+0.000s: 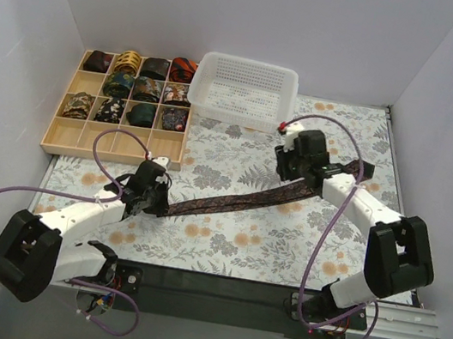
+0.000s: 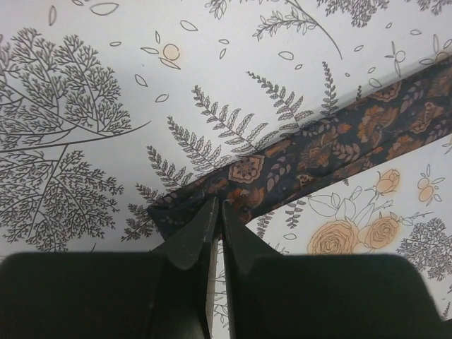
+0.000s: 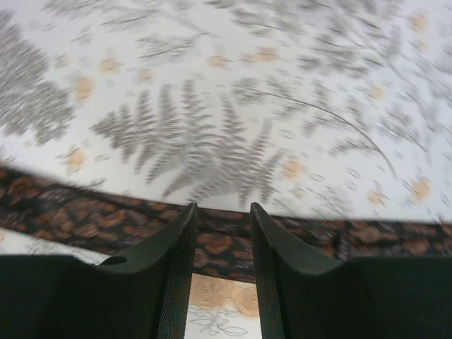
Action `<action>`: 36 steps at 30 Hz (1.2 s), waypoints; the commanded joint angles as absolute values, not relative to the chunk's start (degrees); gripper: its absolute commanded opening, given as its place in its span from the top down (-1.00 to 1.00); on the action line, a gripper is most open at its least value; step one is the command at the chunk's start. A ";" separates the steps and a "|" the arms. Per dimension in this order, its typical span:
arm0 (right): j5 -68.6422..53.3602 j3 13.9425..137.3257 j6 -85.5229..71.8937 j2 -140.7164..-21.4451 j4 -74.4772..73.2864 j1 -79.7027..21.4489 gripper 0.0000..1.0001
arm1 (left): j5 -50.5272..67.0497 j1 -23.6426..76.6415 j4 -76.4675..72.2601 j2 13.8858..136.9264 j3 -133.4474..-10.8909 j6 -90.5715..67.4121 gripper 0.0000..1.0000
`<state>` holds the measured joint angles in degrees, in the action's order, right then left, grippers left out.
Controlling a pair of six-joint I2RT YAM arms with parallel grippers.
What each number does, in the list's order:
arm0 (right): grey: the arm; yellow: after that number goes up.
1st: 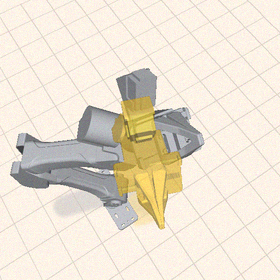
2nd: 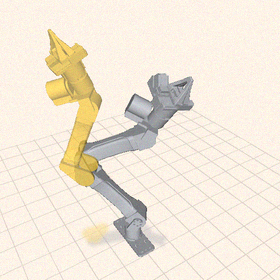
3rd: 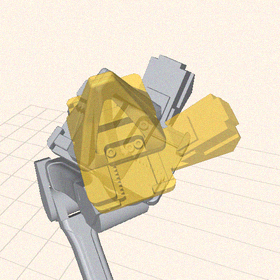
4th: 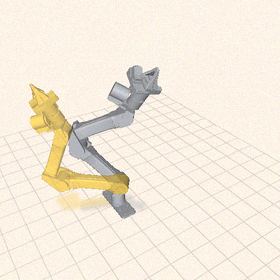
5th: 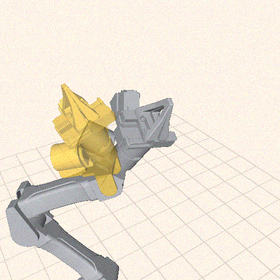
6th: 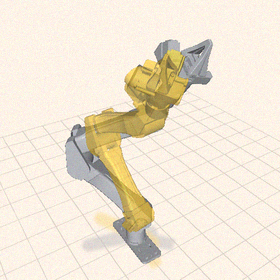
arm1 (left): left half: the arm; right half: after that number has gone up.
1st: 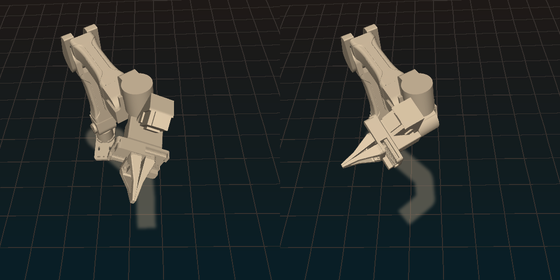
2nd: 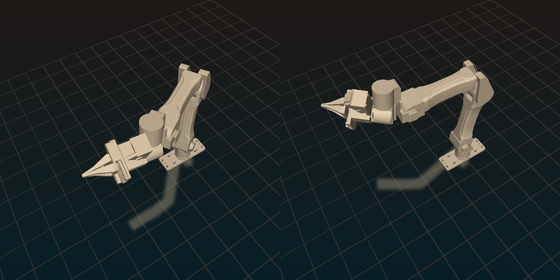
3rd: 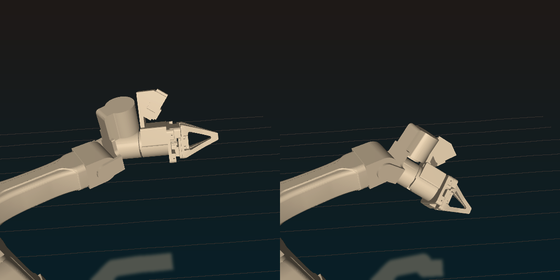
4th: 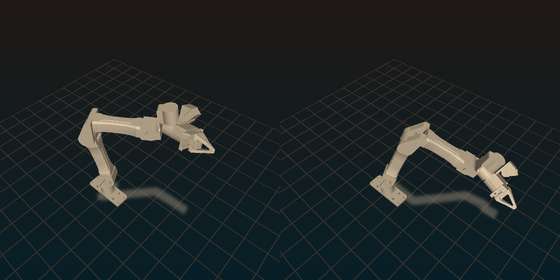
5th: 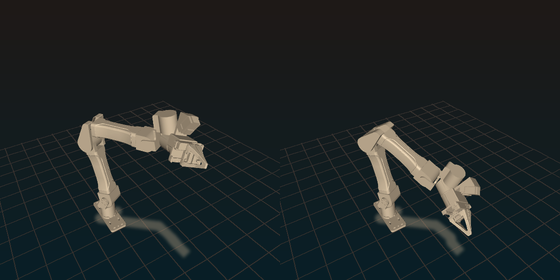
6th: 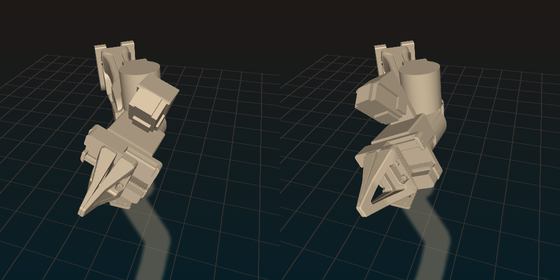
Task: Roll the ties
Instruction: Flatten the tie
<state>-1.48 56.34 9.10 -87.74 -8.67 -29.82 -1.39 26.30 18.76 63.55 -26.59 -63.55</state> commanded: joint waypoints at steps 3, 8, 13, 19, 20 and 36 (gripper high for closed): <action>2.02 55.72 -7.98 -85.95 -6.68 -16.11 0.28 | 2.20 25.93 16.96 66.36 -27.77 -61.79 0.85; -2.45 55.37 -15.10 -88.41 -3.08 -4.06 0.32 | 1.76 26.02 17.84 65.92 -27.51 -62.14 0.87; -3.60 55.81 -18.98 -93.60 1.12 3.24 0.34 | 0.70 25.93 19.77 65.92 -27.86 -62.49 0.89; -7.55 58.71 -20.12 -100.10 3.69 6.85 0.37 | -2.37 25.84 21.53 65.21 -27.86 -62.93 0.90; -7.65 58.71 -20.91 -100.80 3.78 7.20 0.38 | -2.37 25.84 21.62 65.30 -27.86 -63.02 0.91; -3.95 52.56 -30.93 -101.43 8.00 16.17 0.49 | -3.34 25.14 22.76 63.99 -27.51 -63.55 0.93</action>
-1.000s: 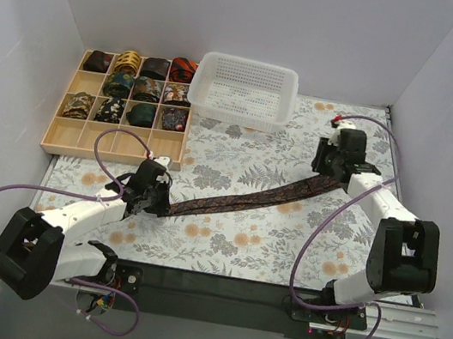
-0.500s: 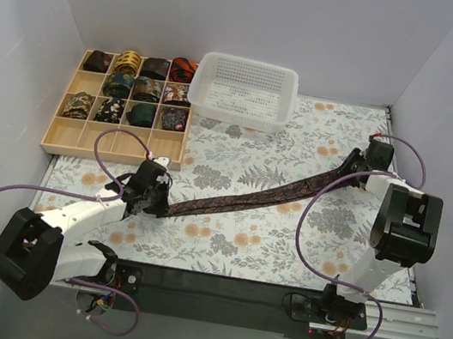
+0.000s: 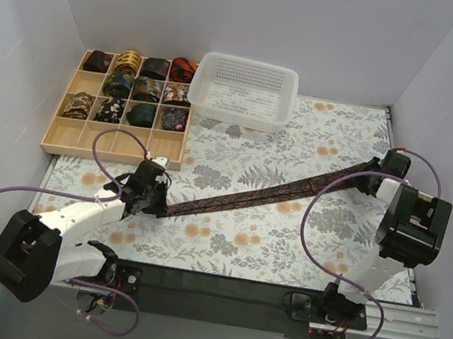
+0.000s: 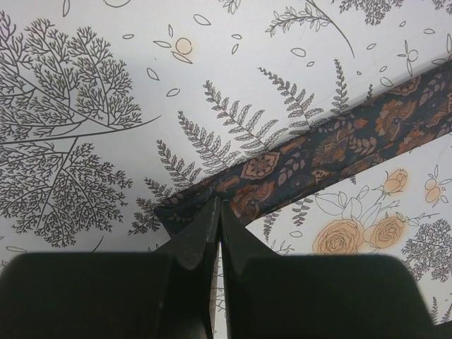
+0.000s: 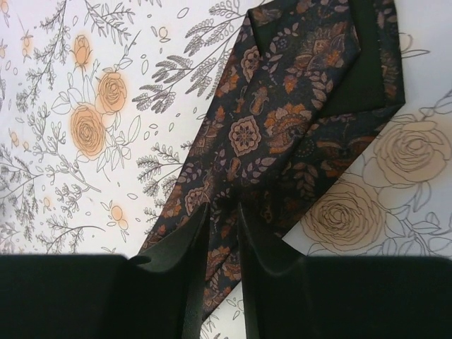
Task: Roll the ties
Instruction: Flatten the tie
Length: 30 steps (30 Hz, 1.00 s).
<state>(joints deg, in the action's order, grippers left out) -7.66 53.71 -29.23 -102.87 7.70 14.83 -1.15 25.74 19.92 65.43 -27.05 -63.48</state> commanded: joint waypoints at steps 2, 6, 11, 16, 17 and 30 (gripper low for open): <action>-4.74 52.30 -31.29 -100.73 8.17 16.08 0.49 | -2.82 25.14 22.76 63.90 -27.69 -63.37 0.93; -5.88 51.07 -30.33 -96.86 9.75 16.08 0.47 | -1.67 25.14 22.15 63.72 -27.77 -62.49 0.93; -9.13 47.20 -24.44 -84.74 9.41 9.43 0.42 | -1.05 25.14 20.74 59.51 -29.26 -62.14 0.64; -15.11 54.18 -5.58 -84.00 2.14 -13.31 0.36 | -3.07 25.14 24.08 54.33 -32.34 -60.91 0.31; -15.81 55.71 -1.45 -85.07 -1.20 -17.10 0.32 | -2.64 25.14 23.30 53.97 -32.43 -58.12 0.11; -0.36 54.67 -2.98 -77.36 -16.34 -25.58 -0.97 | 13.00 37.79 15.82 85.06 -53.33 -22.42 -0.61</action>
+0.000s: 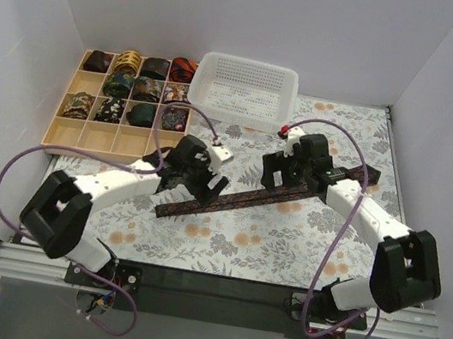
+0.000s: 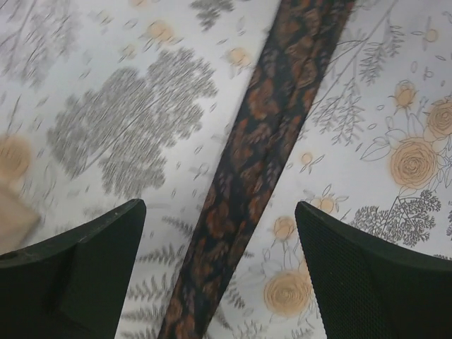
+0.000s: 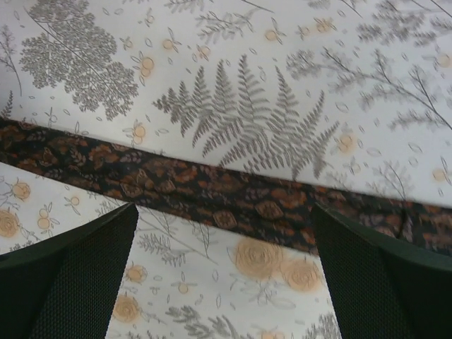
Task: Roll the ties
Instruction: Flatten the tie, then roll the tie
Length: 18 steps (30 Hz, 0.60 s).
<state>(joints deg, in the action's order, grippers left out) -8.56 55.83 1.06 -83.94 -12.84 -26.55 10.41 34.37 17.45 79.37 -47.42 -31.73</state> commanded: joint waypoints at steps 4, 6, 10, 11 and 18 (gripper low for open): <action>3.69 50.03 -9.82 -67.88 -19.68 -22.42 -0.97 | 14.94 42.26 16.26 94.37 -60.53 -17.59 -0.60; 3.95 48.35 -11.51 -64.53 -20.04 -21.01 -0.97 | 14.33 43.15 16.17 96.58 -62.57 -16.44 -0.55; 5.88 44.74 -13.62 -56.54 -20.13 -20.48 -0.97 | 13.19 44.65 17.05 102.73 -67.05 -14.59 -0.47; 6.24 43.34 -14.15 -55.38 -20.04 -20.13 -0.97 | 12.92 45.00 17.05 103.53 -67.58 -14.07 -0.44; 7.38 39.91 -15.29 -48.87 -20.04 -19.25 -0.97 | 10.20 47.98 16.96 109.15 -69.70 -13.27 -0.21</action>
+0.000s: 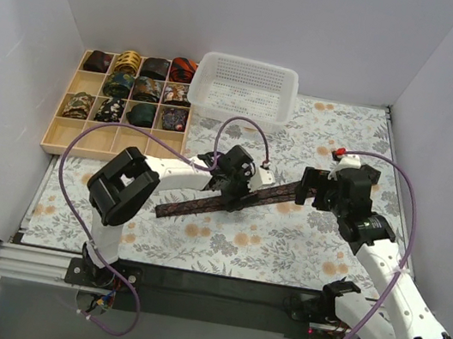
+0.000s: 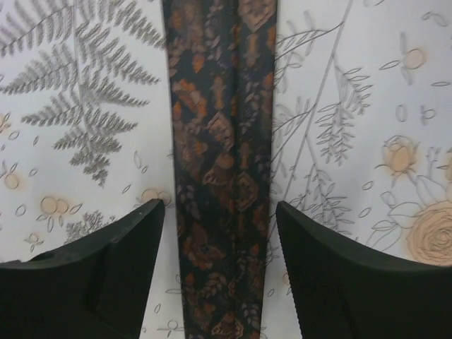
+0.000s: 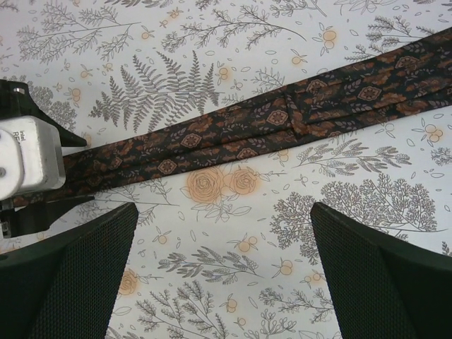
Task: Roll the ties
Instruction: Roll the tie
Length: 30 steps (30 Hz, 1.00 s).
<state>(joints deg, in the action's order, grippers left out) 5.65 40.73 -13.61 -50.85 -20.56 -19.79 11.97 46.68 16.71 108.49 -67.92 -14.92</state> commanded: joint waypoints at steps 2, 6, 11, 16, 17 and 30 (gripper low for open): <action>7.03 39.64 -15.21 -48.43 -20.04 -19.07 -0.97 | 9.41 48.25 16.96 110.39 -69.96 -13.18 -0.10; 6.59 39.20 -15.47 -48.69 -19.95 -18.81 -0.97 | 9.49 48.86 17.05 111.01 -69.70 -13.62 0.17; 6.07 38.93 -15.64 -49.04 -19.34 -18.72 -0.97 | 9.05 49.75 17.05 109.43 -68.29 -14.58 0.31; 2.38 38.94 -14.77 -49.92 -17.24 -18.72 -0.97 | 3.45 49.75 16.88 106.10 -68.64 -18.45 0.13; 0.37 38.94 -14.50 -50.18 -16.70 -18.72 -0.97 | 2.21 49.75 16.96 105.48 -68.82 -20.89 0.06; -21.88 39.28 -18.01 -68.35 3.68 -28.29 -0.54 | -2.64 36.06 18.54 72.54 -44.25 -53.86 -0.05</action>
<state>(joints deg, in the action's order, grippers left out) -15.07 38.50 -16.12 -63.99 -5.23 -24.93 -1.26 40.84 16.75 80.23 -51.77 -42.22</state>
